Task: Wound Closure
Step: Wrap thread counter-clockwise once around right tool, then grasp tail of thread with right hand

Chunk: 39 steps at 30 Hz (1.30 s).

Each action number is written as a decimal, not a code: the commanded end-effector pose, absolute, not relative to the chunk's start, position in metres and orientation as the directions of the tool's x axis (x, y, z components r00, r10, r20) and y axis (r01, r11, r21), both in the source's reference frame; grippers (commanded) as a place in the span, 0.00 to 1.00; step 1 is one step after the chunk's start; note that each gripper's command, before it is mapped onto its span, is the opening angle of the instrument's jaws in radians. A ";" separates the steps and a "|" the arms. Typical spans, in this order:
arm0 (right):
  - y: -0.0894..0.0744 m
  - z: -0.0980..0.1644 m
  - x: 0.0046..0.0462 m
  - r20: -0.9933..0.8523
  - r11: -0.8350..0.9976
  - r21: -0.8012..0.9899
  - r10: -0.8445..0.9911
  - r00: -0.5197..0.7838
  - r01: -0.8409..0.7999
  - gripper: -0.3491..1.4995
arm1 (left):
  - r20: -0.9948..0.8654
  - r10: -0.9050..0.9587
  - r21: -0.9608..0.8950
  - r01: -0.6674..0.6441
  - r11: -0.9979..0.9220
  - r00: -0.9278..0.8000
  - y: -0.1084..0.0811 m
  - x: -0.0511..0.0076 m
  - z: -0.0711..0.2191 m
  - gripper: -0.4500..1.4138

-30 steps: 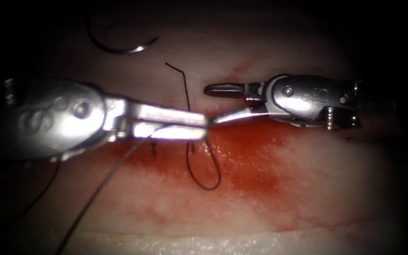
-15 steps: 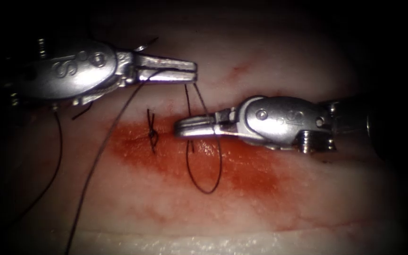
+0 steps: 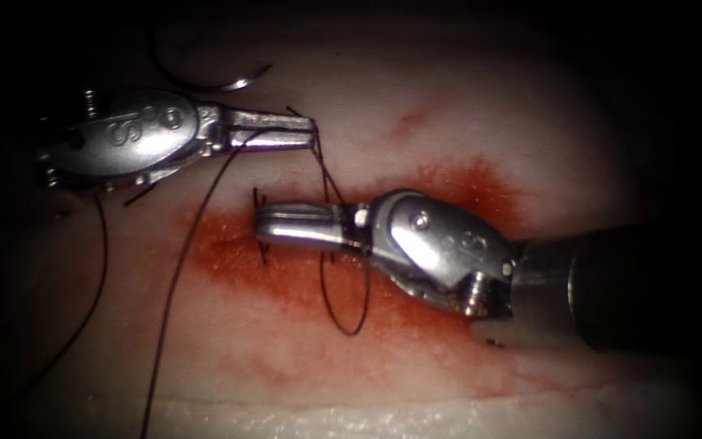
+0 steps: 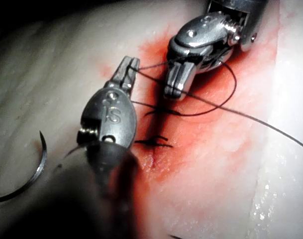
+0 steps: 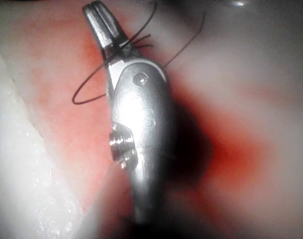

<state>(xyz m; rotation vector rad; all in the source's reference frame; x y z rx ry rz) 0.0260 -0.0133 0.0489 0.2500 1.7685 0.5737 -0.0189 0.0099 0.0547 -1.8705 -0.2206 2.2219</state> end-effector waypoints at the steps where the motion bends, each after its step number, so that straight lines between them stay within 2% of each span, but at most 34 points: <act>1: -0.014 0.049 0.0269 -0.838 0.849 0.514 0.465 -0.286 -0.123 0.00 | -0.949 0.272 -0.263 -0.076 -0.962 -0.162 0.010 -0.0194 0.056 0.00; 14: -0.013 0.049 0.0262 -0.819 0.761 0.567 0.482 -0.310 -0.315 0.00 | -0.936 0.303 -0.292 -0.081 -0.953 -0.181 0.005 -0.0181 0.059 0.00; 21: -0.011 0.049 0.0254 -0.741 0.609 0.670 0.578 -0.342 -0.424 0.00 | -0.932 0.309 -0.297 -0.088 -0.951 -0.188 0.003 -0.0183 0.060 0.00; 24: -0.011 0.049 0.0252 -0.722 0.534 0.676 0.617 -0.312 -0.507 0.00 | -0.933 0.307 -0.296 -0.085 -0.951 -0.186 0.002 -0.0188 0.060 0.00; 26: -0.011 0.049 0.0251 -0.728 0.505 0.650 0.629 -0.273 -0.569 0.15 | -0.933 0.309 -0.299 -0.084 -0.951 -0.184 0.002 -0.0192 0.059 0.00; 27: -0.010 0.049 0.0251 -0.730 0.495 0.638 0.632 -0.260 -0.590 0.15 | -0.933 0.311 -0.301 -0.083 -0.950 -0.182 0.002 -0.0194 0.059 0.00; 29: -0.010 0.049 0.0251 -0.732 0.472 0.610 0.643 -0.225 -0.637 0.24 | -0.931 0.317 -0.306 -0.084 -0.948 -0.180 0.002 -0.0197 0.058 0.00; 31: -0.011 0.049 0.0251 -0.727 0.452 0.579 0.662 -0.180 -0.679 0.18 | -0.929 0.323 -0.313 -0.086 -0.946 -0.178 0.002 -0.0198 0.058 0.00; 33: -0.011 0.049 0.0252 -0.723 0.443 0.559 0.675 -0.150 -0.701 0.21 | -0.927 0.333 -0.322 -0.088 -0.943 -0.174 0.003 -0.0200 0.057 0.00; 39: -0.012 0.049 0.0256 -0.695 0.354 0.547 0.698 -0.175 -0.759 0.45 | -0.926 0.338 -0.328 -0.089 -0.941 -0.167 0.005 -0.0199 0.056 0.00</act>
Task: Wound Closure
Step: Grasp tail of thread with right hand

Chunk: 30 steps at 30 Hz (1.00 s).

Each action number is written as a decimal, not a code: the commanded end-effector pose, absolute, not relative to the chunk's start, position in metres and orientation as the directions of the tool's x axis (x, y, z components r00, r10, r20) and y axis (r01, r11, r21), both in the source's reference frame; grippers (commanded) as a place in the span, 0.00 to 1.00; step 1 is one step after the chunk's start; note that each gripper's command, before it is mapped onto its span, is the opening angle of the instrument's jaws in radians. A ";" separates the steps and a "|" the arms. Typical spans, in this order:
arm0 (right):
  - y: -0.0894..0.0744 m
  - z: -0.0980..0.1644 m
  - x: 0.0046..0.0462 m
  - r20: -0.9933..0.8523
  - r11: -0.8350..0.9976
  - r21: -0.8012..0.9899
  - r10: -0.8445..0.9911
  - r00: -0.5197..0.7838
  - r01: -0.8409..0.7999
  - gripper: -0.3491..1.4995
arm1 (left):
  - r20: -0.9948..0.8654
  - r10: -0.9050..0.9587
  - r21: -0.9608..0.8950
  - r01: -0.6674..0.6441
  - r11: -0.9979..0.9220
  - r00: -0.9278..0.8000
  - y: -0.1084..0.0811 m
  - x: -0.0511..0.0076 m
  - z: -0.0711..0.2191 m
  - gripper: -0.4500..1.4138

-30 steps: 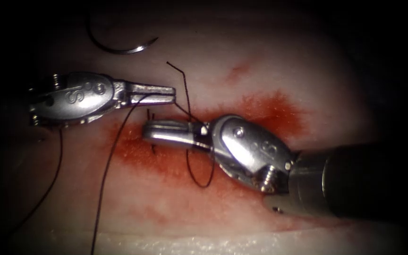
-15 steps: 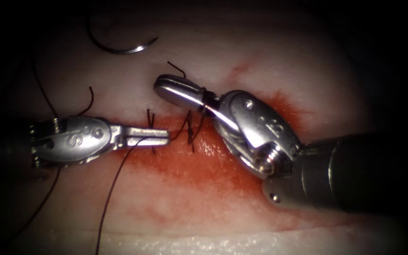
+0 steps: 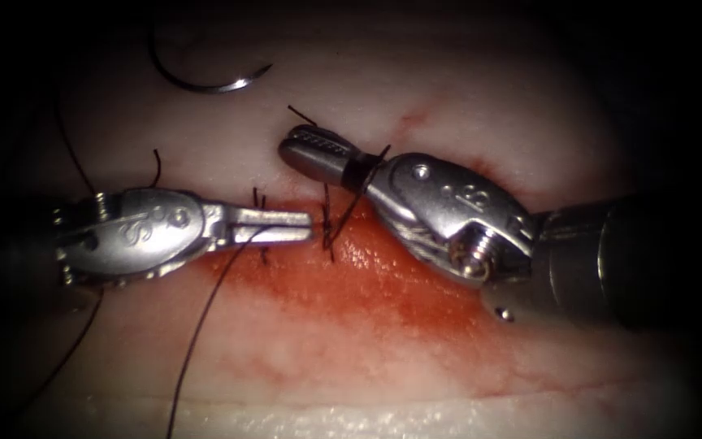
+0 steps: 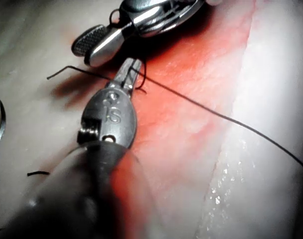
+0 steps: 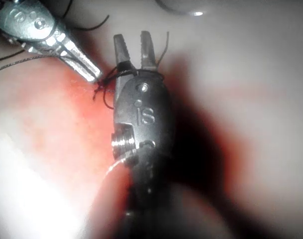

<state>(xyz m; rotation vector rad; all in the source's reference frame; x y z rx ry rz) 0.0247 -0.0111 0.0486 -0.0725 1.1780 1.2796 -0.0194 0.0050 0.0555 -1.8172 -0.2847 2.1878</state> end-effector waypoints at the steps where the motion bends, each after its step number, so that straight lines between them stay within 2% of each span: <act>1: -0.012 0.049 0.0256 -0.690 0.344 0.542 0.703 -0.172 -0.767 0.48 | -0.925 0.341 -0.330 -0.090 -0.940 -0.166 0.005 -0.0199 0.056 0.00; 5: -0.011 0.049 0.0254 -0.646 0.277 0.552 0.739 -0.193 -0.787 0.62 | -0.927 0.337 -0.326 -0.091 -0.941 -0.165 0.006 -0.0199 0.056 0.00; 13: -0.011 0.050 0.0252 -0.558 0.153 0.609 0.779 -0.284 -0.779 0.60 | -0.929 0.327 -0.313 -0.102 -0.944 -0.174 0.007 -0.0197 0.058 0.00; 15: -0.011 0.051 0.0252 -0.538 0.139 0.615 0.793 -0.285 -0.776 0.64 | -0.930 0.324 -0.310 -0.102 -0.945 -0.176 0.007 -0.0196 0.058 0.00; 22: -0.011 0.052 0.0256 -0.495 0.135 0.620 0.832 -0.251 -0.773 0.54 | -0.931 0.319 -0.304 -0.103 -0.947 -0.178 0.007 -0.0196 0.059 0.00; 28: -0.011 0.053 0.0260 -0.474 0.134 0.619 0.849 -0.232 -0.774 0.32 | -0.931 0.318 -0.304 -0.103 -0.947 -0.179 0.007 -0.0196 0.058 0.00; 30: -0.010 0.053 0.0262 -0.474 0.133 0.619 0.849 -0.233 -0.774 0.31 | -0.931 0.318 -0.304 -0.103 -0.947 -0.179 0.007 -0.0196 0.058 0.00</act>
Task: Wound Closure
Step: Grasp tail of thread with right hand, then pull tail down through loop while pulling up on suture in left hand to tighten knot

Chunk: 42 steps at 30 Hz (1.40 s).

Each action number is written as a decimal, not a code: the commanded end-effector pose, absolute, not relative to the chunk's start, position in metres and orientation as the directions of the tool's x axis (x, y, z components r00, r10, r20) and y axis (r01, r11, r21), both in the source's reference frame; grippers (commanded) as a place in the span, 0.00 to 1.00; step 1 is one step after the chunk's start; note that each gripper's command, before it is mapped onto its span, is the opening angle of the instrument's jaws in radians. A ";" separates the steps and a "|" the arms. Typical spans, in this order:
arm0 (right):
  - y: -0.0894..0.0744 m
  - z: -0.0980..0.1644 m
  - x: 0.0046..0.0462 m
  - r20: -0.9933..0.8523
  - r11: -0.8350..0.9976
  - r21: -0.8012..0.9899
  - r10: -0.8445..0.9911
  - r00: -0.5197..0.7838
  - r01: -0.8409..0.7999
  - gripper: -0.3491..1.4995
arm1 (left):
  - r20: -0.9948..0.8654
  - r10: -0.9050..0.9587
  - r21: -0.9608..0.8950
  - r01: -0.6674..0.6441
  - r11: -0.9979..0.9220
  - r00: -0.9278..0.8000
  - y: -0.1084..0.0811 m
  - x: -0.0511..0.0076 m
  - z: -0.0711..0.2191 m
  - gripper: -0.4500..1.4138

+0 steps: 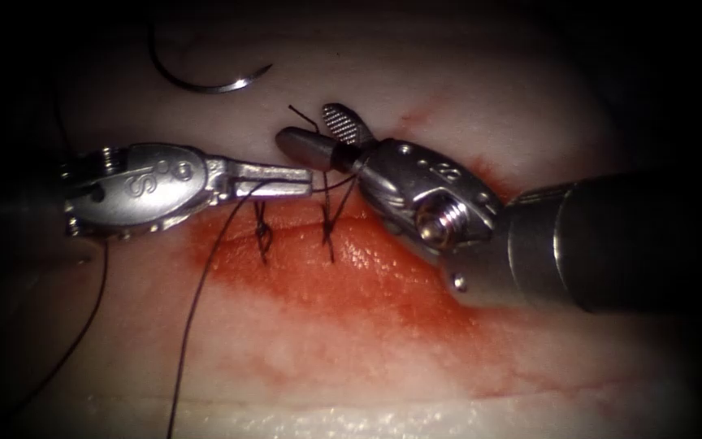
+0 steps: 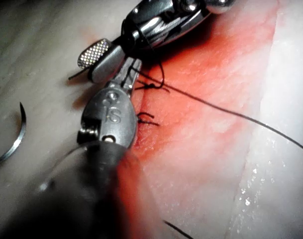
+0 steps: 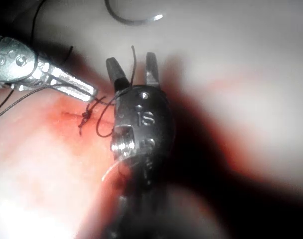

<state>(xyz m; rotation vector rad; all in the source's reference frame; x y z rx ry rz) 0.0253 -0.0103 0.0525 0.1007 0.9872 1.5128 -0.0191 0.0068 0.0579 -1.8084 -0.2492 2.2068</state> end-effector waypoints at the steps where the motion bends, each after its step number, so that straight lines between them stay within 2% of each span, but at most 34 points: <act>1: -0.010 0.053 0.0262 -0.473 0.133 0.620 0.850 -0.233 -0.773 0.30 | -0.931 0.318 -0.304 -0.103 -0.947 -0.179 0.007 -0.0196 0.058 0.00; 6: -0.010 0.053 0.0266 -0.467 0.137 0.630 0.853 -0.233 -0.764 0.22 | -0.932 0.313 -0.299 -0.103 -0.949 -0.181 0.006 -0.0197 0.059 0.00; 9: -0.010 0.053 0.0267 -0.467 0.138 0.633 0.853 -0.233 -0.762 0.00 | -0.935 0.305 -0.290 -0.102 -0.951 -0.184 0.006 -0.0198 0.059 0.00; 17: -0.011 0.053 0.0261 -0.450 0.146 0.631 0.869 -0.207 -0.762 0.00 | -0.931 0.313 -0.297 -0.106 -0.949 -0.186 0.007 -0.0191 0.059 0.00; 32: -0.014 0.050 0.0238 -0.537 0.179 0.684 0.779 -0.323 -0.707 0.00 | -0.902 0.365 -0.332 -0.173 -0.927 -0.229 0.009 -0.0168 0.062 0.00; 42: -0.016 0.049 0.0240 -0.589 0.253 0.667 0.755 -0.288 -0.701 0.00 | -0.884 0.400 -0.356 -0.203 -0.912 -0.243 0.013 -0.0161 0.064 0.00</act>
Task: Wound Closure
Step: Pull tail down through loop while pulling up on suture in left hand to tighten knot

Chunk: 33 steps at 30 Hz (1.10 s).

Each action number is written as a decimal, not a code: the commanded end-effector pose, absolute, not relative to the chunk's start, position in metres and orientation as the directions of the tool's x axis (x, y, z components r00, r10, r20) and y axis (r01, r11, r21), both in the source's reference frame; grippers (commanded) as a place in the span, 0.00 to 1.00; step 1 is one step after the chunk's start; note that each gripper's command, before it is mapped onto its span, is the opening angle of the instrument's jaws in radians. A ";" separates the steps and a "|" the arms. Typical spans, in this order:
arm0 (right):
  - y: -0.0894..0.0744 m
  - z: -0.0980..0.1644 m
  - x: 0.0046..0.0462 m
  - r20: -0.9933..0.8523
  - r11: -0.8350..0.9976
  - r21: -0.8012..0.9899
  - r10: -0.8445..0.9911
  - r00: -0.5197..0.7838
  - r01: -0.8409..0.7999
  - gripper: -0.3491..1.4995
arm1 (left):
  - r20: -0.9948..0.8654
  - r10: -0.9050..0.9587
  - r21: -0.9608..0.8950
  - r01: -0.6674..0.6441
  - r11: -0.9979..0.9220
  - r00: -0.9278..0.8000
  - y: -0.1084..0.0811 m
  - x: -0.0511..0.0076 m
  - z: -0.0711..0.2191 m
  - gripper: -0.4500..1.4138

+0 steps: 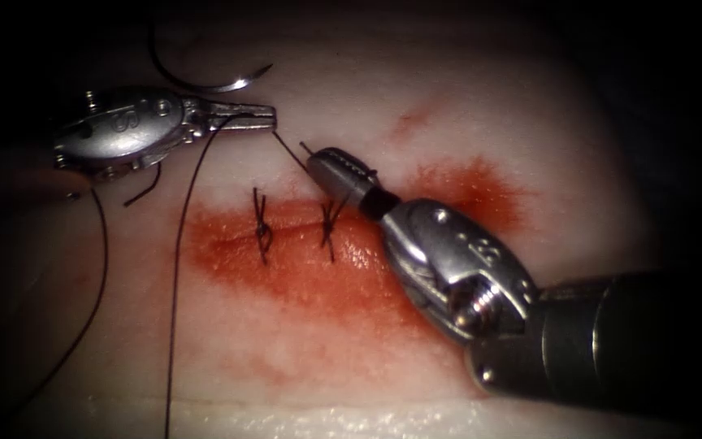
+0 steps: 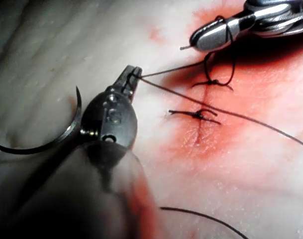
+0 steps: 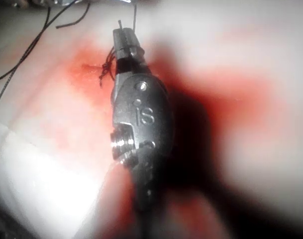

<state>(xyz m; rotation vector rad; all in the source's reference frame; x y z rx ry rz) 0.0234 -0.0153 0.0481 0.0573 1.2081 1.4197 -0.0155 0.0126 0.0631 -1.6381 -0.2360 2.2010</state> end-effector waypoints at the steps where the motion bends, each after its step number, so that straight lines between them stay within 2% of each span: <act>1: -0.016 0.049 0.0240 -0.590 0.254 0.666 0.755 -0.287 -0.701 0.00 | -0.883 0.402 -0.358 -0.207 -0.910 -0.243 0.013 -0.0161 0.064 0.00; 11: -0.019 0.047 0.0230 -0.573 0.269 0.661 0.784 -0.239 -0.701 0.00 | -0.870 0.430 -0.374 -0.246 -0.894 -0.240 0.017 -0.0170 0.064 0.00; 33: -0.024 0.046 0.0230 -0.592 0.308 0.651 0.779 -0.209 -0.694 0.00 | -0.878 0.365 -0.259 -0.333 -0.907 -0.310 0.024 -0.0186 0.066 0.00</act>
